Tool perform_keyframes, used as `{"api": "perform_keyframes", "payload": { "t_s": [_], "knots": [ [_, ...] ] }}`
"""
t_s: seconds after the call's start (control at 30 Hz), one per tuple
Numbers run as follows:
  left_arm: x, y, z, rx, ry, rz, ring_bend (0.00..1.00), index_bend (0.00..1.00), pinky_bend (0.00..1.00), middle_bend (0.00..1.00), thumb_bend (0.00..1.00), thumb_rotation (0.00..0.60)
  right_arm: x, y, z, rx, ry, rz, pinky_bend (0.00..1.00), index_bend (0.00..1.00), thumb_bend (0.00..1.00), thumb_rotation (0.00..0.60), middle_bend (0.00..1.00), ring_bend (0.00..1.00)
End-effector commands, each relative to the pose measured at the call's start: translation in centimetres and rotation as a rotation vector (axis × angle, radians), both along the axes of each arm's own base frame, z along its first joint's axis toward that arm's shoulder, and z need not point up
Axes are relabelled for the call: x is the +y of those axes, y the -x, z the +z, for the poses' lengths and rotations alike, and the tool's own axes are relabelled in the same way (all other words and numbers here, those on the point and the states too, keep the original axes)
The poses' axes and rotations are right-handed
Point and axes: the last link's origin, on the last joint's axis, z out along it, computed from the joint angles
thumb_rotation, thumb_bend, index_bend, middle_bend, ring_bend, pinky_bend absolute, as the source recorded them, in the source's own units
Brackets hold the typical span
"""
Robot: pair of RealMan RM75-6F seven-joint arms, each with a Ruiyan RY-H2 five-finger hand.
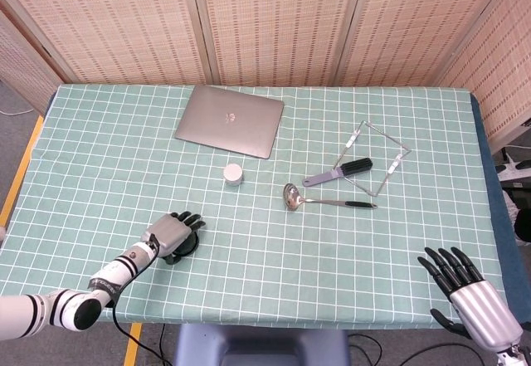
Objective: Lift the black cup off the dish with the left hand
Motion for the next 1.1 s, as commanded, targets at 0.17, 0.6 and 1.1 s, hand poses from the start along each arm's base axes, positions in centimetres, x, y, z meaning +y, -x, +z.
{"api": "perform_keyframes", "payload": {
  "t_s": [0.17,0.6,1.1],
  "knots": [
    [0.2,0.0,-0.4,0.003,-0.002,0.000,0.09,0.00,0.35,0.05,0.30,0.600,0.1,-0.1,0.1,-0.008,0.003,0.001,0.00,0.00,0.17,0.600,0.00,0.00],
    [0.3,1.0,-0.7,0.027,-0.006,0.000,0.36,0.34,0.57,0.37,0.32,0.600,0.0,0.0,0.2,-0.010,-0.011,-0.006,0.00,0.00,0.17,0.600,0.00,0.00],
    [0.0,2.4,0.5,-0.036,-0.077,-0.017,0.62,0.67,0.82,0.69,0.37,0.600,0.3,-0.1,0.1,-0.007,-0.020,-0.003,0.00,0.00,0.17,0.600,0.00,0.00]
  ]
}}
